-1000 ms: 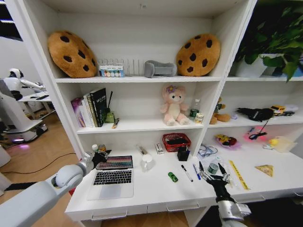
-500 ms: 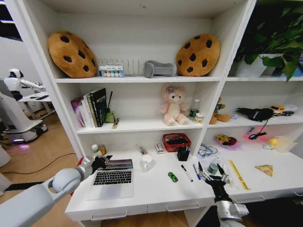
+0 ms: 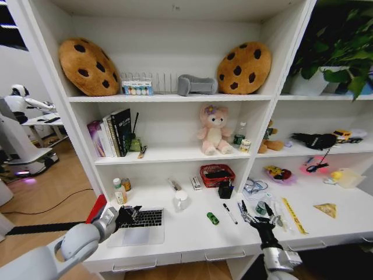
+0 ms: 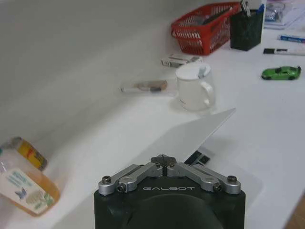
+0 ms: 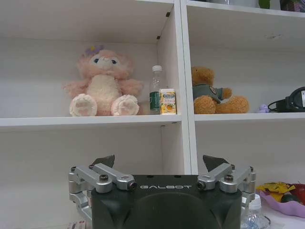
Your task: Organize the objects on the table.
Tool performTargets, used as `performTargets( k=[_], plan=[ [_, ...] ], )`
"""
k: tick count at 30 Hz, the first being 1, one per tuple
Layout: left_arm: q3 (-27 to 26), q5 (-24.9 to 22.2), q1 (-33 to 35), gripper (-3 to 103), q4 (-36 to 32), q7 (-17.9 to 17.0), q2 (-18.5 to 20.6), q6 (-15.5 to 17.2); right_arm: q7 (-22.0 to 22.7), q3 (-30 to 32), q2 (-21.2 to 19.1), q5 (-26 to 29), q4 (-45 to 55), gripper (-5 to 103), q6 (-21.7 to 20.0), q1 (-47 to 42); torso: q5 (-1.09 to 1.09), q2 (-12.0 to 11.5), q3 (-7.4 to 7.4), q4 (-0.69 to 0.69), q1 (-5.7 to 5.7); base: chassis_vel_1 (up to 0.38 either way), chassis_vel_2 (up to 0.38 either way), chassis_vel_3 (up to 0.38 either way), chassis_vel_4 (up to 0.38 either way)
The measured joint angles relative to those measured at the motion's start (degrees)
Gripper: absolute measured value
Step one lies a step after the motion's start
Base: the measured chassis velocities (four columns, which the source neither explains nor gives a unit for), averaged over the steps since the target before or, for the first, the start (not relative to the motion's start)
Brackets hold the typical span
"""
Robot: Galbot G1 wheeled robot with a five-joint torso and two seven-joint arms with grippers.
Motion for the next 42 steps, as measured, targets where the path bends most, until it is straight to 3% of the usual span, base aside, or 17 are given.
performTargets(
  k=[3, 5, 8, 13, 16, 18, 19, 20, 21, 24, 27, 33, 34, 37, 42],
  plan=[
    [-0.9, 0.1, 1.8, 0, -0.2, 0.3, 0.1, 0.0, 0.0, 0.0, 0.0, 0.0, 0.0, 100, 0.0, 0.0, 0.00, 0.0, 0.00, 0.02, 0.00, 0.000, 0.000, 0.000, 0.000],
    [-6.0, 2.6, 11.4, 0, -0.5, 2.0, -0.1, 0.0, 0.0, 0.1, -0.2, 0.1, 0.1, 100, 0.0, 0.3, 0.02, 0.0, 0.00, 0.01, 0.00, 0.000, 0.000, 0.000, 0.000],
    [-7.8, 5.2, 15.9, 0, 0.5, 3.0, -2.5, -1.8, 0.1, 0.4, 0.0, 0.3, 0.1, 100, -0.1, 0.5, -0.01, 0.0, 0.00, 0.02, -0.01, 0.000, 0.000, 0.000, 0.000],
    [-10.2, 4.8, 16.7, 0, 0.9, 2.9, -5.0, -3.6, 0.8, 0.6, 0.2, 0.8, 0.2, 100, -0.4, 0.5, -0.01, 0.0, 0.00, 0.01, -0.01, 0.000, 0.000, 0.000, 0.000],
    [-14.4, 0.1, 13.3, 0, 1.0, 0.2, -8.9, -3.8, 0.3, 0.5, -0.5, 1.2, 1.3, 100, -2.3, -1.1, 0.00, 0.0, 0.00, -0.02, 0.00, 0.000, 0.000, 0.000, 0.000],
    [-14.7, -0.5, 12.9, 0, 1.1, -0.1, -9.4, -3.8, 0.2, 0.4, -0.6, 1.3, 1.5, 100, -2.6, -1.4, 0.00, 0.0, 0.00, -0.02, 0.00, 0.000, 0.000, 0.000, 0.000],
    [-17.2, -3.9, 11.3, 0, 1.1, -2.0, -12.1, -4.1, 0.1, -0.3, -1.2, 2.3, 2.5, 100, -4.8, -3.0, 0.00, 0.0, 0.00, -0.03, 0.00, 0.000, 0.000, 0.000, 0.000],
    [-18.2, -4.3, 11.2, 0, 1.2, -2.4, -13.0, -4.1, 0.1, -0.6, -1.4, 2.5, 2.8, 100, -5.2, -3.5, 0.01, 0.0, 0.00, -0.02, 0.00, 0.000, 0.000, 0.000, 0.000],
    [-18.2, -4.3, 11.2, 0, 1.2, -2.4, -13.0, -4.1, 0.1, -0.6, -1.4, 2.5, 2.8, 100, -5.2, -3.5, 0.01, 0.0, 0.00, -0.02, 0.00, 0.000, 0.000, 0.000, 0.000],
    [-26.6, -4.6, 11.6, 0, 1.2, -3.5, -18.5, -5.2, -0.8, -1.8, -3.5, 2.7, 4.8, 100, -6.7, -7.1, 0.01, 0.0, 0.00, 0.01, -0.01, 0.000, 0.000, 0.000, 0.000],
    [-30.5, -4.4, 11.8, 0, 1.0, -5.0, -21.5, -5.8, -0.8, -1.9, -5.0, 3.1, 6.0, 100, -7.2, -8.7, 0.00, 0.0, 0.00, 0.04, -0.01, 0.000, 0.000, 0.000, 0.000],
    [-34.6, -3.9, 12.6, -1, -1.3, -7.7, -27.3, -6.4, 0.1, -1.0, -6.2, 2.4, 7.0, 100, -6.6, -10.4, 0.00, 0.0, 0.00, -0.03, 0.00, 0.000, 0.000, 0.000, 0.000],
    [-36.4, -4.0, 14.9, 10, -3.1, -7.9, -29.7, -6.4, 1.0, -1.3, -6.4, 2.2, 6.9, 100, -6.6, -10.5, 0.00, 0.0, 0.00, 0.00, 0.00, 0.000, 0.000, 0.000, 0.000],
    [-38.0, -3.7, 17.7, 15, -4.7, -7.5, -31.4, -6.7, 1.4, -1.5, -6.5, 1.7, 6.3, 100, -6.5, -10.5, 0.01, 0.0, 0.00, 0.03, 0.00, 0.000, 0.000, 0.000, 0.000],
    [-44.0, -0.6, 25.1, 36, -8.7, -3.5, -35.5, -8.6, 3.9, -1.6, -6.8, 2.4, 6.5, 100, -7.4, -10.6, 0.01, 0.0, 0.00, 0.01, -0.01, 0.000, 0.000, 0.000, 0.000]
  ],
)
